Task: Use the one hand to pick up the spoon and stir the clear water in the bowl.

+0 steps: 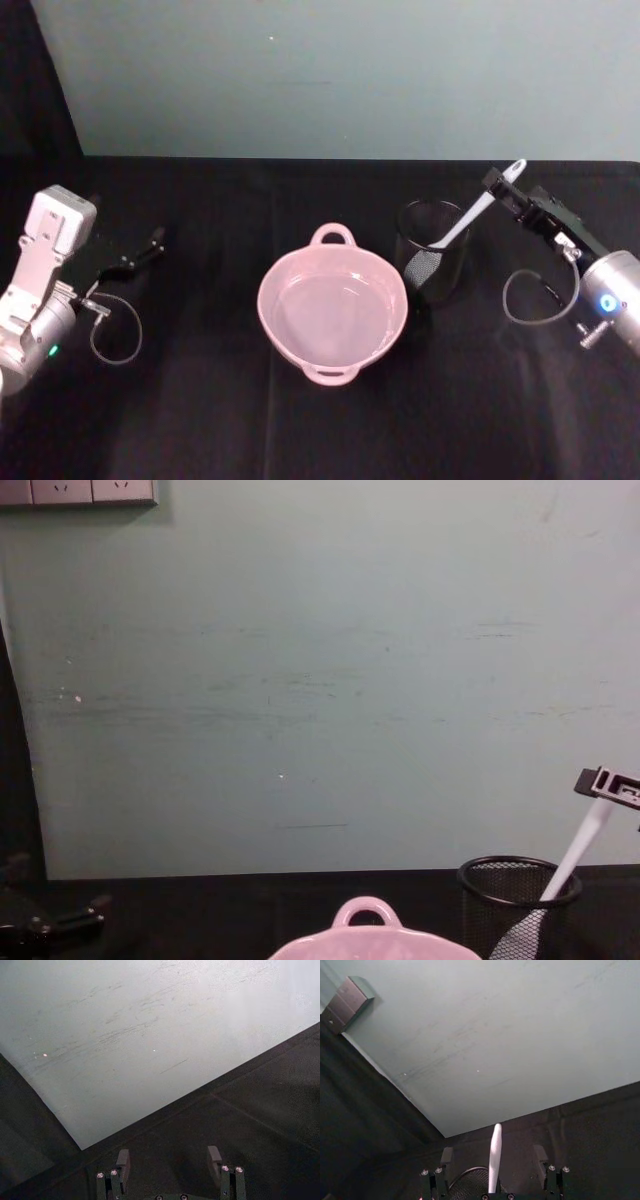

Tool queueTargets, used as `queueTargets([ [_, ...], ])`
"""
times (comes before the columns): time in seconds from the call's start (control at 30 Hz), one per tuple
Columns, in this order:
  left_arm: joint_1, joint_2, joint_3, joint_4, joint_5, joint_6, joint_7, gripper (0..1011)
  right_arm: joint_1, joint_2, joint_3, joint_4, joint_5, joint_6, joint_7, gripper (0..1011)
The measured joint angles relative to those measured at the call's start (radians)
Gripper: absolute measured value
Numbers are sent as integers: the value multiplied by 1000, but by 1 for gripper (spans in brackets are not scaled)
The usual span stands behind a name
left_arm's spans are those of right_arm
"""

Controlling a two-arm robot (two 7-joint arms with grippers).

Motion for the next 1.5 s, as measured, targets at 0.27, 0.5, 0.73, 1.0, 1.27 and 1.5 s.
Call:
queueTargets([
  [0.27, 0, 0, 0, 0, 0, 0, 0, 1011, 55, -3, -29, 51, 25, 33, -17, 1003],
  [0.5, 0, 0, 0, 0, 0, 0, 0, 1011, 74, 4, -49, 61, 28, 37, -22, 1003],
  [0.73, 0, 0, 0, 0, 0, 0, 0, 1011, 78, 6, -55, 66, 33, 35, -21, 1003],
  [1.0, 0, 0, 0, 0, 0, 0, 0, 1011, 77, 6, -53, 64, 32, 35, -22, 947],
  [1.27, 0, 0, 0, 0, 0, 0, 0, 1011, 76, 6, -53, 62, 30, 34, -22, 739],
  [1.5, 0, 0, 0, 0, 0, 0, 0, 1011, 75, 6, -52, 62, 29, 34, -22, 520],
])
